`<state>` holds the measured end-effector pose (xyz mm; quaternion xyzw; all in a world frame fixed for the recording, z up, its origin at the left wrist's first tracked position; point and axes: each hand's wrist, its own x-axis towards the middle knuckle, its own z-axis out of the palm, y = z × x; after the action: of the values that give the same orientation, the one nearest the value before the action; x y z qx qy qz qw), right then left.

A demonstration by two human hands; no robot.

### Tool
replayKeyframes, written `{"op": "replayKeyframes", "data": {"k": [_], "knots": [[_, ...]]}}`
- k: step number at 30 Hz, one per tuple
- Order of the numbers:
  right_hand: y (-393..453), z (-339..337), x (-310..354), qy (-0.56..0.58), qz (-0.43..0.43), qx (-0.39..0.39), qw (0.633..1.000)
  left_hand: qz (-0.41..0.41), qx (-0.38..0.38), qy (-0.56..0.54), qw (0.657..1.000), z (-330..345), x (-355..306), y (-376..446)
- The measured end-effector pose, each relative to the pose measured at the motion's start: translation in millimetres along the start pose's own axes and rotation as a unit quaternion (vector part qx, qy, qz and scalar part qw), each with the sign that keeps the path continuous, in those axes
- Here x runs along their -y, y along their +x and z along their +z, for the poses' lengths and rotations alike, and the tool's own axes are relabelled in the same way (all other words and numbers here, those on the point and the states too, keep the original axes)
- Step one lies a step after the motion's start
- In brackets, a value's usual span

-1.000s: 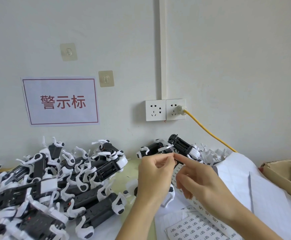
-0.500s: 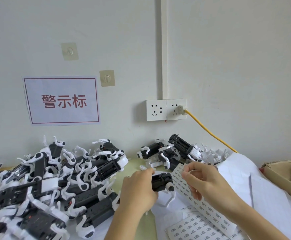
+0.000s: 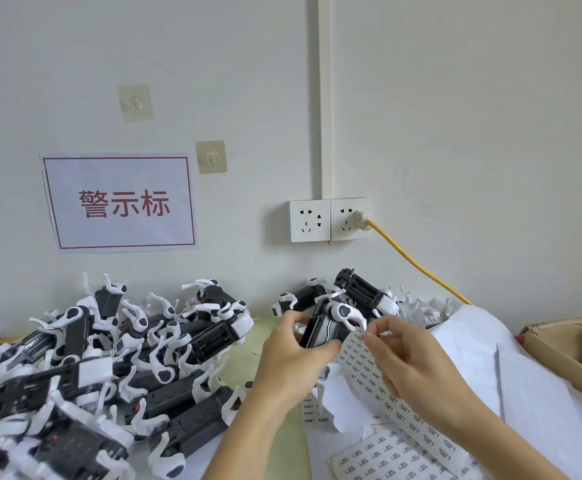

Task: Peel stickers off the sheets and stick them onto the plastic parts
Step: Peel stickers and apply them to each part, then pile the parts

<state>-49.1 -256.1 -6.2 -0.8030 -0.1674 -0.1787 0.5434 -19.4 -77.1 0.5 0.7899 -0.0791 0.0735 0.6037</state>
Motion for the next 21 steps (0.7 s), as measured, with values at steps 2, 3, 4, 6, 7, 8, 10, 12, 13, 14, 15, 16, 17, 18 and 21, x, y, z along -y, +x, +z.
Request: {"op": "replayKeyframes", "data": {"k": [2,3,4,6,7,8,10,12,13,14,15,16,17,18,21], "knots": [[1.0,-0.1,-0.8,-0.010,-0.011,-0.003,1.000,0.000,0.014,-0.015,1.000,2.0,-2.6,-0.7],[1.4,-0.2,-1.0,-0.019,-0.018,-0.005,1.000,0.002,0.022,-0.015,1.000,3.2,-3.6,-1.4],[1.8,0.1,-1.1,-0.027,-0.026,-0.007,0.999,0.005,0.030,-0.011,0.999,4.8,-4.4,-2.1],[1.8,0.5,-1.7,-0.031,-0.038,-0.014,0.999,0.009,0.042,-0.002,0.999,7.9,-6.1,-4.5],[1.8,0.6,-1.8,-0.032,-0.044,-0.017,0.998,0.012,0.049,0.000,0.999,9.1,-7.1,-6.0],[1.9,0.8,-1.6,-0.034,-0.049,-0.020,0.998,0.020,0.055,-0.003,0.998,10.2,-7.6,-6.8],[2.4,1.4,-0.5,-0.039,-0.058,-0.024,0.997,0.045,0.067,-0.017,0.997,11.1,-8.0,-7.3],[2.7,1.5,0.1,-0.037,-0.063,-0.030,0.997,0.061,0.081,-0.022,0.995,10.9,-9.4,-7.9],[2.6,1.3,0.2,-0.036,-0.065,-0.034,0.997,0.066,0.087,-0.020,0.994,10.8,-10.5,-8.2],[2.3,1.1,0.4,-0.036,-0.067,-0.038,0.996,0.069,0.089,-0.017,0.994,11.0,-11.1,-8.2],[2.1,1.0,0.7,-0.038,-0.069,-0.040,0.996,0.069,0.089,-0.015,0.993,11.0,-11.4,-8.0],[1.7,0.9,1.0,-0.041,-0.071,-0.041,0.996,0.069,0.089,-0.013,0.994,11.0,-11.2,-7.7],[1.8,1.0,1.3,-0.044,-0.072,-0.041,0.996,0.069,0.088,-0.011,0.994,11.0,-11.0,-7.5],[1.7,1.1,1.6,-0.045,-0.073,-0.041,0.995,0.069,0.087,-0.009,0.994,10.9,-10.7,-7.3],[1.9,1.3,1.8,-0.050,-0.073,-0.041,0.995,0.072,0.083,-0.005,0.994,10.8,-10.2,-6.5]]}}
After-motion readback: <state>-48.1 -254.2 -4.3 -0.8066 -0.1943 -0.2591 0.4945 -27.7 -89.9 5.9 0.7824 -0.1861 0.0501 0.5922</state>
